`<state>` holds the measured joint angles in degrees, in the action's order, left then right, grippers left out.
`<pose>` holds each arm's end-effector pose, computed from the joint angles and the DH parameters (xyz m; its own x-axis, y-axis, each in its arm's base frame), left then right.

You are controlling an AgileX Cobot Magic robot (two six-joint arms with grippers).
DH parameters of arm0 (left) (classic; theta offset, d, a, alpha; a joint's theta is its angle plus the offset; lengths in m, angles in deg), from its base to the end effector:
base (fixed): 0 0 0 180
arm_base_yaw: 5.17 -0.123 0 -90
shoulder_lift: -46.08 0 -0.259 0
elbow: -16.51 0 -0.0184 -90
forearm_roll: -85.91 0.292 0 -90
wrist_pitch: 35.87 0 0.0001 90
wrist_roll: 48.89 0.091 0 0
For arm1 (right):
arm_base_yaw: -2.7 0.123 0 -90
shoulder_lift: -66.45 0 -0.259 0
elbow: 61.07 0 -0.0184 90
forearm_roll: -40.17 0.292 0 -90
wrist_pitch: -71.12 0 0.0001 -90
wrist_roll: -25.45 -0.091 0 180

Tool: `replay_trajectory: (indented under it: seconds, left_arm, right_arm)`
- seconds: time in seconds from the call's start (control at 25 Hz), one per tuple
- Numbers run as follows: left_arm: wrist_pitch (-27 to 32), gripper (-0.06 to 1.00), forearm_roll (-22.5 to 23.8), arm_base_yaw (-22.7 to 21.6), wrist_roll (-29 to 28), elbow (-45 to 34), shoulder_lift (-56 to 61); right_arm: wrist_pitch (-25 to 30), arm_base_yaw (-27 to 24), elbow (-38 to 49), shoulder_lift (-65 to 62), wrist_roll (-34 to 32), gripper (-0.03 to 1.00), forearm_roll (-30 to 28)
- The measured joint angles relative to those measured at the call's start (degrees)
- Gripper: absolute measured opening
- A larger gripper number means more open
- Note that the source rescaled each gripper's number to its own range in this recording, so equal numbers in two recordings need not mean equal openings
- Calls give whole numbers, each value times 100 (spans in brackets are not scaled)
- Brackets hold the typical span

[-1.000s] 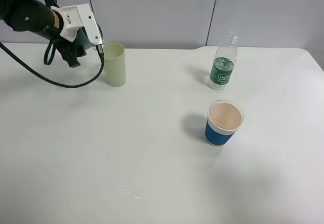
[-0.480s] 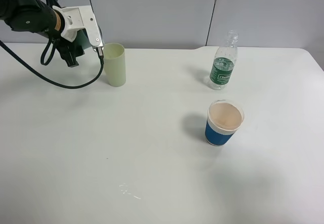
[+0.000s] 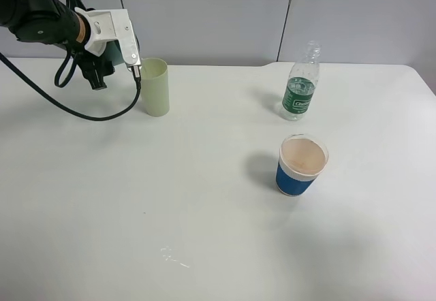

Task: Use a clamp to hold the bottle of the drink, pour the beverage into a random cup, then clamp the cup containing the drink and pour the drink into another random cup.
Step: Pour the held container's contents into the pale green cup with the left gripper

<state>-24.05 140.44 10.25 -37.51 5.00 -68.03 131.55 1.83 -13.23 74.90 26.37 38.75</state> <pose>0.4089 -0.0969 0.1436 -0.1415 0.9685 -0.2050 0.6523 0.2470 0.7166 0.0577 -0.0028 0.2974 -0.4503 -0.0214 -0.8926 0.0217 0.9992 -0.0350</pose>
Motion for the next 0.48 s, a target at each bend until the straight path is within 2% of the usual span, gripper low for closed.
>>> replay_trajectory:
  seconds: [0.2,0.48]
  left_arm:
    - [5,0,210,11,-76,0,0]
    - [69,0,844,20,-679,0,0]
  right_arm:
    - [0,0,0,0,0,85,0]
    - [0,0,0,0,0,85,0]
